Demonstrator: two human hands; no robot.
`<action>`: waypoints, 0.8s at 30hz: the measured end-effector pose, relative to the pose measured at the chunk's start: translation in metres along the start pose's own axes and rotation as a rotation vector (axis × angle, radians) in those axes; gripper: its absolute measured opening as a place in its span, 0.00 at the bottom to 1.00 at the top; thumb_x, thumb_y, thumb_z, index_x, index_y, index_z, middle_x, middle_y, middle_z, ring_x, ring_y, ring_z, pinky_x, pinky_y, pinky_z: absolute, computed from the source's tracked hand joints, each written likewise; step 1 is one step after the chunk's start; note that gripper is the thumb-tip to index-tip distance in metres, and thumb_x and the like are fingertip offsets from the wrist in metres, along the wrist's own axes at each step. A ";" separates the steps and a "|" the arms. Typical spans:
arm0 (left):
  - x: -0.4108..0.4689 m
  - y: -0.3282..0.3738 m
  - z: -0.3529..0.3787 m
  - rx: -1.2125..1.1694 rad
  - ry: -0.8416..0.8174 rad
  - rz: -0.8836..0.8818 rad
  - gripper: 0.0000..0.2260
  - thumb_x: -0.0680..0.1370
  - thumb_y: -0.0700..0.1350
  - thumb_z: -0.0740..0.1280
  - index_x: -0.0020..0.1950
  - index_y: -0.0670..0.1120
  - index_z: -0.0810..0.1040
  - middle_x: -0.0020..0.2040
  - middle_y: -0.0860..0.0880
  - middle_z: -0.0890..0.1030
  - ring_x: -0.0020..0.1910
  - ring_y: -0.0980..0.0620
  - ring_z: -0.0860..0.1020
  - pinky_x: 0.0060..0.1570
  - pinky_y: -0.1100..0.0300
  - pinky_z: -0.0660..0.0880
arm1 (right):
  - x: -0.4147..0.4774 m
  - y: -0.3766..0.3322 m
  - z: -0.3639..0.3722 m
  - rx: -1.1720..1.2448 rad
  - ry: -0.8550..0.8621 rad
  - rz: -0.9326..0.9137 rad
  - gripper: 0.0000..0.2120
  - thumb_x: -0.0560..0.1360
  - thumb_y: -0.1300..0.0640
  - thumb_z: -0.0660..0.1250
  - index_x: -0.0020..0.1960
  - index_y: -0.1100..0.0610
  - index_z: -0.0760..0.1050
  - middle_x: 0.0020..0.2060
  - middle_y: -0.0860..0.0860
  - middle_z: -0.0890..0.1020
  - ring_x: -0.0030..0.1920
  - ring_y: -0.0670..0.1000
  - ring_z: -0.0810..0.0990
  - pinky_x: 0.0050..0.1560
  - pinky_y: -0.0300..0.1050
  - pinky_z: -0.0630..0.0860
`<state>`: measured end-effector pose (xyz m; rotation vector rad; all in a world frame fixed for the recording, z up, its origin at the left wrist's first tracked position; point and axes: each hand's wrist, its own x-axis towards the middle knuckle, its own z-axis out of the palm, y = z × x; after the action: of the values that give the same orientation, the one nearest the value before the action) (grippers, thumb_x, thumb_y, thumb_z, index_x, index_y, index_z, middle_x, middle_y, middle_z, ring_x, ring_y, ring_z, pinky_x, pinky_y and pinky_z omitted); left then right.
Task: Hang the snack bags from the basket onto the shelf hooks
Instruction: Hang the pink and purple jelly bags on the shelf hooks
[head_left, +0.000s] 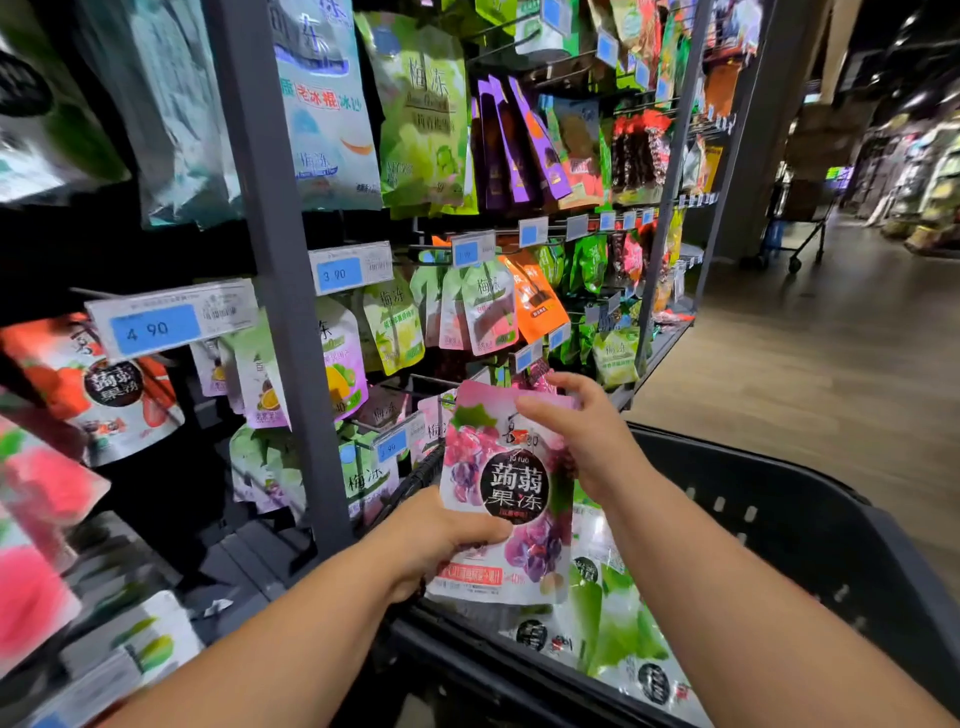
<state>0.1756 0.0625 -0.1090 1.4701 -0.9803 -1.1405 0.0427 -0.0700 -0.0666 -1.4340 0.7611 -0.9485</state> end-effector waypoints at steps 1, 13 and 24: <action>0.000 0.000 -0.001 0.014 -0.006 0.004 0.18 0.64 0.39 0.76 0.53 0.43 0.83 0.49 0.42 0.86 0.51 0.42 0.84 0.56 0.50 0.79 | 0.003 -0.003 -0.001 -0.058 -0.010 -0.039 0.22 0.65 0.53 0.81 0.56 0.50 0.77 0.54 0.51 0.79 0.53 0.53 0.80 0.53 0.47 0.75; 0.000 -0.008 -0.010 0.100 0.017 0.063 0.22 0.66 0.36 0.80 0.57 0.48 0.81 0.50 0.48 0.86 0.52 0.49 0.84 0.56 0.52 0.79 | 0.019 -0.011 0.020 -0.405 -0.043 -0.184 0.10 0.71 0.52 0.77 0.34 0.52 0.81 0.29 0.56 0.82 0.24 0.50 0.76 0.33 0.47 0.76; -0.006 -0.018 -0.017 0.212 0.607 0.234 0.14 0.70 0.48 0.77 0.54 0.51 0.80 0.46 0.58 0.83 0.45 0.62 0.79 0.37 0.73 0.70 | 0.014 0.040 -0.047 -0.886 -0.229 0.211 0.17 0.76 0.46 0.71 0.56 0.57 0.79 0.51 0.51 0.80 0.54 0.52 0.79 0.52 0.42 0.72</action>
<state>0.1907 0.0755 -0.1245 1.6764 -0.8238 -0.3835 0.0102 -0.1073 -0.1060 -2.1149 1.2050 -0.2500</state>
